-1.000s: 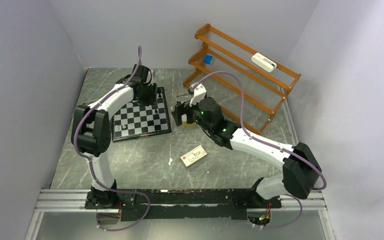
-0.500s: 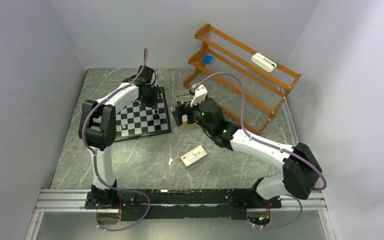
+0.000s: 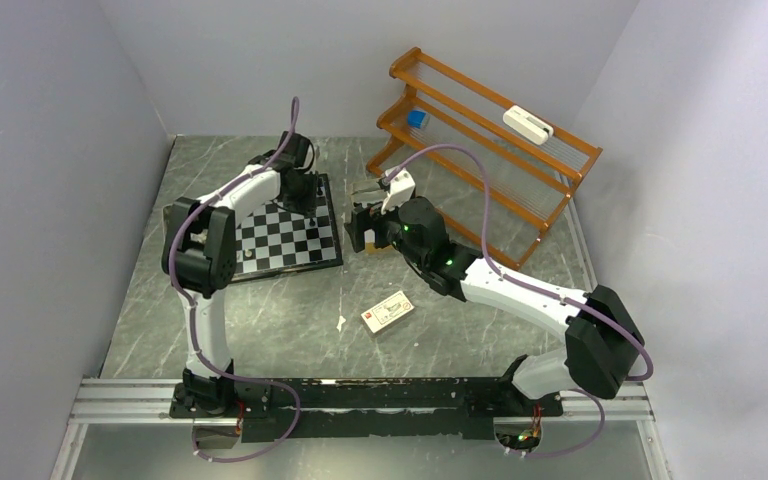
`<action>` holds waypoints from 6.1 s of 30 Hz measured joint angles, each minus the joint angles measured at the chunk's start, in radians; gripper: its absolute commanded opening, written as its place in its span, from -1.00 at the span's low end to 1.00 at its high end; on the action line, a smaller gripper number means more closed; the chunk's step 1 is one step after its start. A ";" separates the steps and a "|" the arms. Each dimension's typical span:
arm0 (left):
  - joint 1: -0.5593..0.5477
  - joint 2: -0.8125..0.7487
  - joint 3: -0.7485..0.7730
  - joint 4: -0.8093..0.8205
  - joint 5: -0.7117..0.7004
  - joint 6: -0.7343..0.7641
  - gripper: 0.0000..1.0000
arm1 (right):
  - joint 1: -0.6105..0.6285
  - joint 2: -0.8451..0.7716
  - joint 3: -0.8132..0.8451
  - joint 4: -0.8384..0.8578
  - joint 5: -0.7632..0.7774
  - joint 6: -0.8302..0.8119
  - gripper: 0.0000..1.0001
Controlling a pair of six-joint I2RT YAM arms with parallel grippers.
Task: Set up the chess pieces on the board
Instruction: Pick up the chess piece from the storage box, then place the chess piece on the chessboard.
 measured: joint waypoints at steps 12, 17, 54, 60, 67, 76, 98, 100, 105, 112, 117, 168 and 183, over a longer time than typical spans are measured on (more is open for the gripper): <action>-0.007 0.026 0.000 -0.018 0.000 0.003 -0.42 | 0.000 0.000 0.000 0.000 0.001 0.000 1.00; -0.007 0.026 0.000 -0.022 0.000 0.007 -0.44 | 0.000 0.000 0.000 0.000 0.002 0.000 1.00; 0.129 -0.083 0.071 -0.099 -0.046 -0.006 -0.67 | 0.000 -0.045 -0.033 -0.005 -0.024 0.024 1.00; 0.233 -0.083 0.071 -0.098 -0.055 -0.010 -0.67 | 0.000 -0.048 -0.040 -0.004 -0.023 0.026 1.00; 0.319 -0.058 0.090 -0.090 -0.087 -0.010 -0.67 | 0.000 -0.049 -0.047 -0.008 -0.022 0.026 1.00; 0.380 0.026 0.128 -0.077 -0.096 -0.011 -0.63 | 0.000 -0.049 -0.047 -0.008 -0.001 0.021 1.00; 0.382 0.125 0.165 -0.062 -0.048 -0.012 -0.64 | 0.000 -0.035 -0.049 -0.009 0.030 0.003 1.00; 0.382 0.126 0.165 -0.061 -0.043 -0.012 -0.63 | 0.000 -0.032 -0.049 -0.010 0.029 0.003 1.00; 0.382 0.134 0.165 -0.060 -0.032 -0.013 -0.62 | 0.000 -0.032 -0.049 -0.008 0.032 -0.005 1.00; 0.377 0.137 0.165 -0.052 -0.029 -0.013 -0.57 | 0.000 -0.029 -0.049 -0.008 0.033 -0.011 1.00; 0.377 0.139 0.167 -0.052 -0.029 -0.013 -0.58 | 0.000 -0.019 -0.049 -0.008 0.034 -0.012 1.00; 0.373 0.153 0.177 -0.037 -0.004 -0.020 -0.13 | 0.000 -0.019 -0.049 -0.008 0.033 -0.013 1.00; 0.369 0.107 0.110 -0.048 -0.010 -0.040 -0.38 | 0.000 -0.019 -0.049 -0.008 0.025 -0.013 1.00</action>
